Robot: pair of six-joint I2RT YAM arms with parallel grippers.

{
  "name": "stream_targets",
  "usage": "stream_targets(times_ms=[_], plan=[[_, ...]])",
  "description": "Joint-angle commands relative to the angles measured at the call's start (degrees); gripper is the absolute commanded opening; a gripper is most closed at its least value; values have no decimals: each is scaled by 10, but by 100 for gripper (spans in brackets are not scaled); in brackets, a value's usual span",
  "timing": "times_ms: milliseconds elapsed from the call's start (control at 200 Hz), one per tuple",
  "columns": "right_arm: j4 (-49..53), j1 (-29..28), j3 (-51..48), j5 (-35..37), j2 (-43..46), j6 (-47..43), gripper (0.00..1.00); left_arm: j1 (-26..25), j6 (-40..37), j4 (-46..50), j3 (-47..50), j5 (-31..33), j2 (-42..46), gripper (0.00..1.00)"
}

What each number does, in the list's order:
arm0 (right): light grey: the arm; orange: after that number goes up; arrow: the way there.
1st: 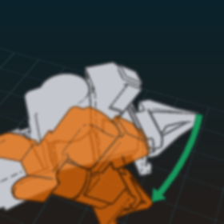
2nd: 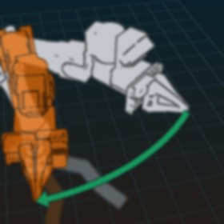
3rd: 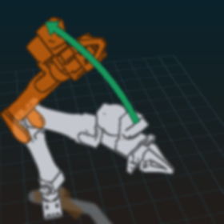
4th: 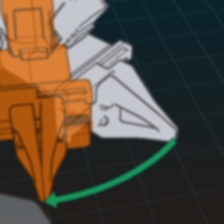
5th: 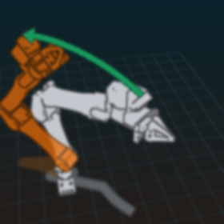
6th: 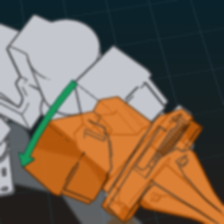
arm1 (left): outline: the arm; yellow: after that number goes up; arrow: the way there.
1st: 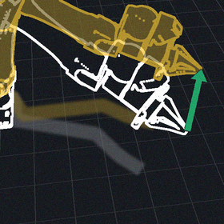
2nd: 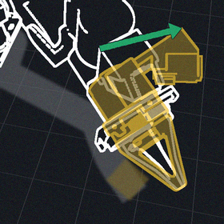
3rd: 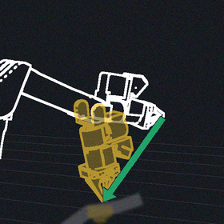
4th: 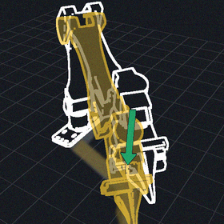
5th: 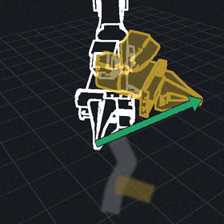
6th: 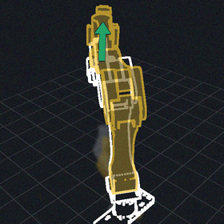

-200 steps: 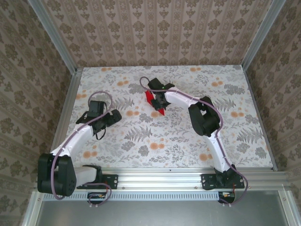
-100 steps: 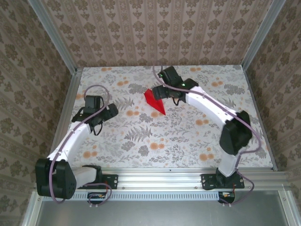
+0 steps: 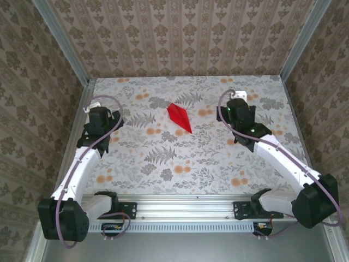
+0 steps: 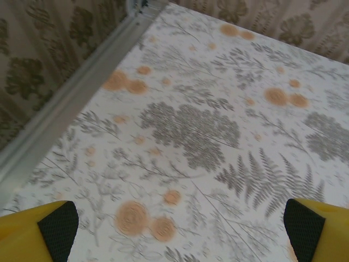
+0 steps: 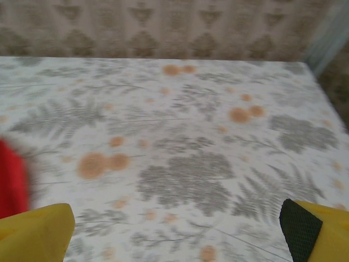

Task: Fold a paper plane with a square sheet of paper (pick it up from the middle)
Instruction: Reset both arms

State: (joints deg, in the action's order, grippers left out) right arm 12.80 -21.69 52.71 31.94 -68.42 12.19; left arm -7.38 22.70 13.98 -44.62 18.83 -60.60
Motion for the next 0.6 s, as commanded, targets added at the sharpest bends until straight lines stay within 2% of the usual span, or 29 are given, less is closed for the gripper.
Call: stream_targets(times_ms=[0,105,290,430,595], plan=[[-38,49,-64,60,22,12,100,7,-62,-92,62,53,21,100],[-80,97,-137,42,38,19,100,8,-98,-195,138,57,44,100],[-182,155,-234,-18,62,0,100,13,-158,-269,196,36,36,100],[-345,169,-312,-90,64,-38,100,37,-179,-356,241,-11,5,100],[-434,183,-326,-139,14,-46,100,67,-198,-445,261,-81,-41,100]])
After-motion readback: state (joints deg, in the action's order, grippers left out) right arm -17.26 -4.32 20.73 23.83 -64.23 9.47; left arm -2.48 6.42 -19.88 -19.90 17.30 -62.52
